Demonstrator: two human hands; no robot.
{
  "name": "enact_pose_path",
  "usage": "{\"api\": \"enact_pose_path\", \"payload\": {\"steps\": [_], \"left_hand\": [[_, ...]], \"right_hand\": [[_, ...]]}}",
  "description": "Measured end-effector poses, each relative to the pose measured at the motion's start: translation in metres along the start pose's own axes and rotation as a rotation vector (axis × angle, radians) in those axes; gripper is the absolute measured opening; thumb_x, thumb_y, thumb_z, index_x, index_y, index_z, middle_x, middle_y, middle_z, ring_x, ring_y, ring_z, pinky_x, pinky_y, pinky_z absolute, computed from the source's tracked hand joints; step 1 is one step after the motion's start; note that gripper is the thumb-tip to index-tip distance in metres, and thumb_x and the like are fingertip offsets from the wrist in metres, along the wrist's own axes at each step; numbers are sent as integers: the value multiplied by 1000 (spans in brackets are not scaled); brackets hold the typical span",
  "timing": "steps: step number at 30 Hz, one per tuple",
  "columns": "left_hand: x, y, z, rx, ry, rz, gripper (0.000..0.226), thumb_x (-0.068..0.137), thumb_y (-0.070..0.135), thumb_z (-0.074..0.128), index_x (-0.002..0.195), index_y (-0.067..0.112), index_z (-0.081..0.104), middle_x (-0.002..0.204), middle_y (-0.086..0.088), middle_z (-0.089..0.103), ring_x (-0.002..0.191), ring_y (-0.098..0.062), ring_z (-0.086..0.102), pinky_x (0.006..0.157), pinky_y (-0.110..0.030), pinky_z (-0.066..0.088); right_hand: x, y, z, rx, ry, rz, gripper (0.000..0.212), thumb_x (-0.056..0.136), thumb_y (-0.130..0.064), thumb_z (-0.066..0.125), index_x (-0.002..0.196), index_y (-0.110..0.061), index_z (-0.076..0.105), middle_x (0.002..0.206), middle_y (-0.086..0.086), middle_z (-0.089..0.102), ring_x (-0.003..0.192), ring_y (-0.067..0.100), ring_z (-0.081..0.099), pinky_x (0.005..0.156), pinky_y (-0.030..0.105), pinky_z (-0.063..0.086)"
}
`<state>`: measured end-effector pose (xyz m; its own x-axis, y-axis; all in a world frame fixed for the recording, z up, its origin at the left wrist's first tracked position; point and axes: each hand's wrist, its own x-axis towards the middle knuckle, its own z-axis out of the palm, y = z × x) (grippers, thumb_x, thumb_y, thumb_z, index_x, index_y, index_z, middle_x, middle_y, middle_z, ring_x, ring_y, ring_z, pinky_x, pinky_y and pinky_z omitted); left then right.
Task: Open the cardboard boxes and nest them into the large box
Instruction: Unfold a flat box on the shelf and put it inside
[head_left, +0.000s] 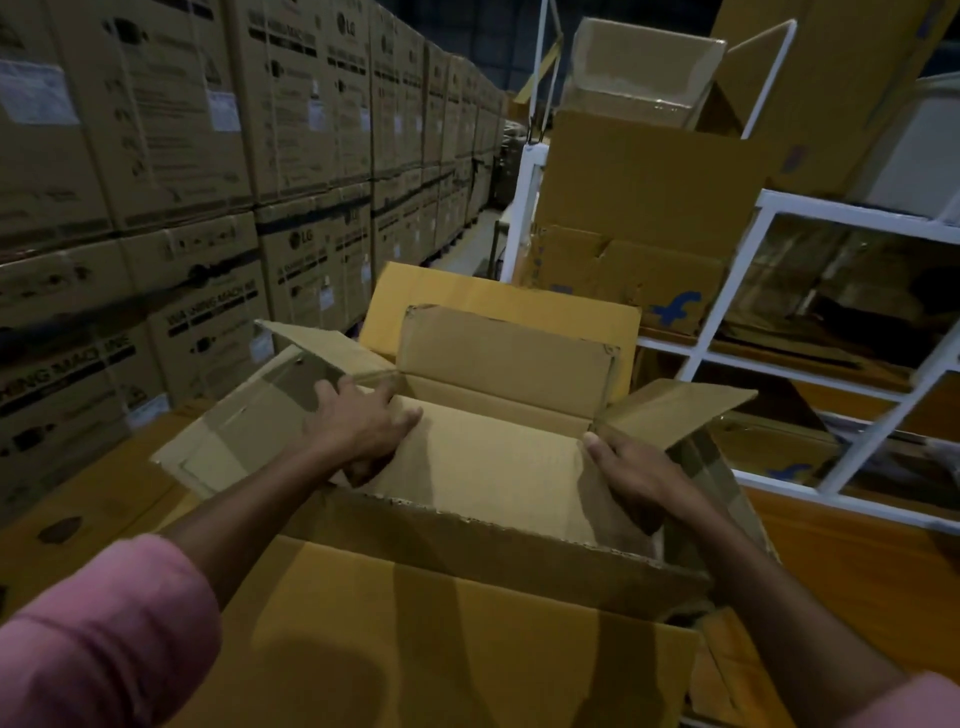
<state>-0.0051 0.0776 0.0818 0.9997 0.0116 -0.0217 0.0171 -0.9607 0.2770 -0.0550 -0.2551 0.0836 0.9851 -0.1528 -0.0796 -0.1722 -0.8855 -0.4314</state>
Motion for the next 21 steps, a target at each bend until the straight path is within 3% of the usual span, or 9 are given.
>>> {"api": "enact_pose_path", "payload": {"steps": [4,7,9,11,13,15,18,21], "left_hand": [[5,-6,-2,89,-116,-57,73,97,73,25,139,22,55,137,-18,55,128,-39,46,101,-53,43],[-3,-4,-5,147,-334,-78,69,101,64,32,150,17,43,152,-13,47,137,-34,46,111,-50,38],[-8,-3,-4,194,-414,-59,59,104,55,39,146,15,48,147,-10,53,132,-30,51,107,-46,41],[-10,-3,-2,234,-387,-46,44,103,52,47,126,17,62,120,-5,66,107,-23,63,89,-38,52],[-12,1,-7,235,-300,-19,32,101,49,52,94,20,64,91,-1,66,81,-16,65,66,-30,54],[-12,12,-14,256,-232,13,33,103,44,51,81,19,54,84,-1,62,76,-17,64,69,-31,57],[-12,27,-19,272,-234,68,28,103,42,49,96,17,60,86,-4,65,77,-20,66,78,-36,60],[-16,36,-7,220,-362,129,31,103,42,51,113,16,63,100,-4,69,85,-21,67,78,-35,58]], "right_hand": [[5,6,-8,-20,-59,102,66,100,-66,36,111,-10,68,109,7,64,103,29,62,96,46,51],[11,8,-8,-71,-153,106,54,98,-59,51,92,-10,72,95,9,72,90,26,67,90,47,56],[12,10,-3,-79,-201,91,48,97,-56,56,90,-12,71,91,8,71,89,25,68,86,44,56],[10,15,2,-115,-241,94,46,96,-57,57,94,-13,71,93,7,71,91,24,67,83,40,56],[10,21,4,-179,-233,73,47,95,-59,58,96,-14,73,95,8,73,91,24,69,85,43,57],[6,24,1,-186,-237,18,41,94,-60,57,91,-22,71,95,5,72,87,21,69,83,44,60],[-7,17,-2,-28,-333,-51,36,98,-59,51,100,-27,67,102,-1,70,86,17,71,68,33,60],[-14,10,-3,-41,-456,-166,48,97,-64,48,105,-23,70,97,-6,69,82,11,65,67,28,53]]}}
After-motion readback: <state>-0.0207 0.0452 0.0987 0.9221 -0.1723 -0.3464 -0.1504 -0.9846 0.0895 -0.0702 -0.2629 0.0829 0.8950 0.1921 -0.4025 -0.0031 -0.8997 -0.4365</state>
